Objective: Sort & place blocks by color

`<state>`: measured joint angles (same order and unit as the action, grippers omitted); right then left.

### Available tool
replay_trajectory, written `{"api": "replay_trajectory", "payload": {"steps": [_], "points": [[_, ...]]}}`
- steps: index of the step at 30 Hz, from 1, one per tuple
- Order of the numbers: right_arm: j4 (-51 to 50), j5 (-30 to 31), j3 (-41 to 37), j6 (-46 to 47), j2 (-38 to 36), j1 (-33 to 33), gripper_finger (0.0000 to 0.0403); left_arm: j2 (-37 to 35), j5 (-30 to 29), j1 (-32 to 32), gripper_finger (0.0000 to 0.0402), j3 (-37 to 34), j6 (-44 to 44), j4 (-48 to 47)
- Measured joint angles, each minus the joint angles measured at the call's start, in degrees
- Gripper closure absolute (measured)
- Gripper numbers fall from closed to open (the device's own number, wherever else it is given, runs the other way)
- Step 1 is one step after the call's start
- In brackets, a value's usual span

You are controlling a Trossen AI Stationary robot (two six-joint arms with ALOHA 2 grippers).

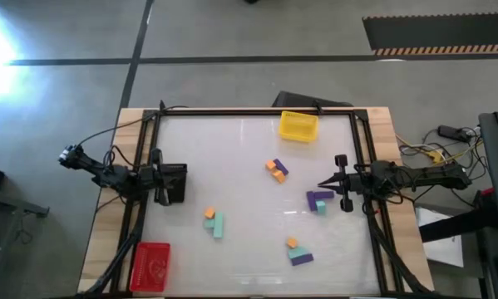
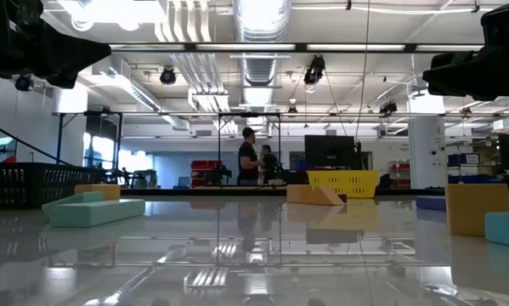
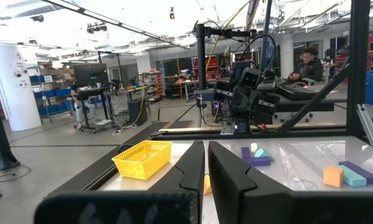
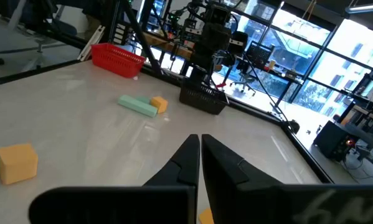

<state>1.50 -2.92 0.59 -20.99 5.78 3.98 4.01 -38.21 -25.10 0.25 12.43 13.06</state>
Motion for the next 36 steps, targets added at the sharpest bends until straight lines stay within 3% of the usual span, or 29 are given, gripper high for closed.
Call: {"api": "replay_trajectory", "payload": {"steps": [11,15,30,33,36], "points": [[0.02,0.00,0.00,0.00,0.00,0.01,0.0394,-0.02,-0.01,0.02,0.0395,0.00,0.54,0.07],[0.53,0.00,0.01,0.50,0.00,0.00,0.0394,0.07,0.53,0.02,0.0395,0.00,2.27,3.97],[5.49,-0.05,0.01,31.39,0.00,0.01,0.0394,0.37,0.98,0.02,0.0395,-0.02,-9.16,21.45],[5.46,-0.02,0.01,33.98,0.00,0.01,0.0394,0.45,1.00,0.02,0.0395,-0.02,-9.18,24.83],[7.90,1.26,0.00,29.38,-0.02,-0.01,0.0394,0.67,1.00,0.02,0.0395,0.18,-10.91,28.39]]}}
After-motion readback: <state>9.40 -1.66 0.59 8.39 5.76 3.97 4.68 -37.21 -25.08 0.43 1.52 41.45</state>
